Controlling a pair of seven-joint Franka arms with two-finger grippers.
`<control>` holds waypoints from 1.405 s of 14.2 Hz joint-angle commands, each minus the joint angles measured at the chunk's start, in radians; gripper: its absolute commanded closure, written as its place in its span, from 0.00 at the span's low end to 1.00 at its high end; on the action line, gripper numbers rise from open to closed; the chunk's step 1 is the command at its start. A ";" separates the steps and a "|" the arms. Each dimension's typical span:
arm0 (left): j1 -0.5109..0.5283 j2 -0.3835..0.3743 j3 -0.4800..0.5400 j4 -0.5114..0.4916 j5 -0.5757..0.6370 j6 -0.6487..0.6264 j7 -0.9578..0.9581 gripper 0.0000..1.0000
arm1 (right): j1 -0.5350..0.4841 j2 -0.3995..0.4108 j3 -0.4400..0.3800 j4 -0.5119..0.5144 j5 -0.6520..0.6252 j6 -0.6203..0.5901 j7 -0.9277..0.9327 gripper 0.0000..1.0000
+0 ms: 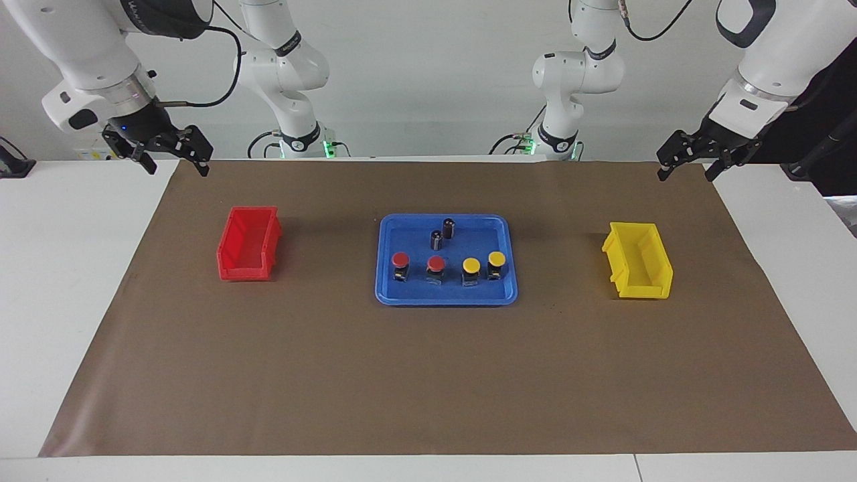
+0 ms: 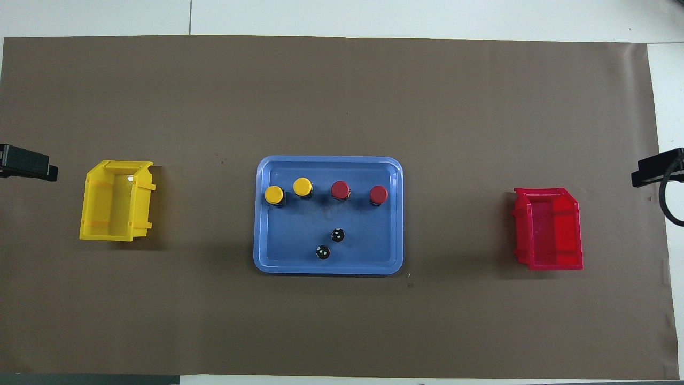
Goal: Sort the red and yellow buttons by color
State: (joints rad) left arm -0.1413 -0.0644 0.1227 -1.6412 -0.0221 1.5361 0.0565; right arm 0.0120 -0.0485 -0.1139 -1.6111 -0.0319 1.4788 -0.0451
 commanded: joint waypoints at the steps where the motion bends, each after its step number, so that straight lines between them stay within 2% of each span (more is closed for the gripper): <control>1: 0.040 -0.046 -0.014 -0.054 -0.004 0.002 -0.004 0.00 | -0.001 -0.017 0.003 -0.015 0.003 0.009 -0.016 0.00; 11: 0.019 -0.034 -0.014 -0.060 -0.004 -0.010 -0.007 0.00 | -0.001 -0.022 0.005 -0.030 0.003 0.018 -0.018 0.00; 13: 0.019 -0.034 -0.014 -0.063 -0.004 -0.002 -0.006 0.00 | 0.037 -0.004 0.011 0.005 0.000 0.023 -0.007 0.00; 16: 0.020 -0.035 -0.012 -0.063 -0.004 -0.010 -0.007 0.00 | 0.077 0.071 0.013 0.126 0.003 -0.043 0.054 0.00; 18: 0.019 -0.034 -0.012 -0.065 -0.004 -0.013 -0.006 0.00 | 0.159 0.152 0.013 0.207 0.000 -0.080 0.120 0.00; 20: 0.019 -0.035 -0.012 -0.065 -0.004 -0.011 -0.001 0.00 | 0.219 0.254 0.013 0.319 0.048 -0.078 0.233 0.00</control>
State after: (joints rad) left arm -0.1151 -0.0767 0.1059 -1.6825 -0.0222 1.5321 0.0565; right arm 0.1918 0.0718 -0.1031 -1.4462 -0.0188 1.4413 0.1041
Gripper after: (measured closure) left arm 0.000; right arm 0.000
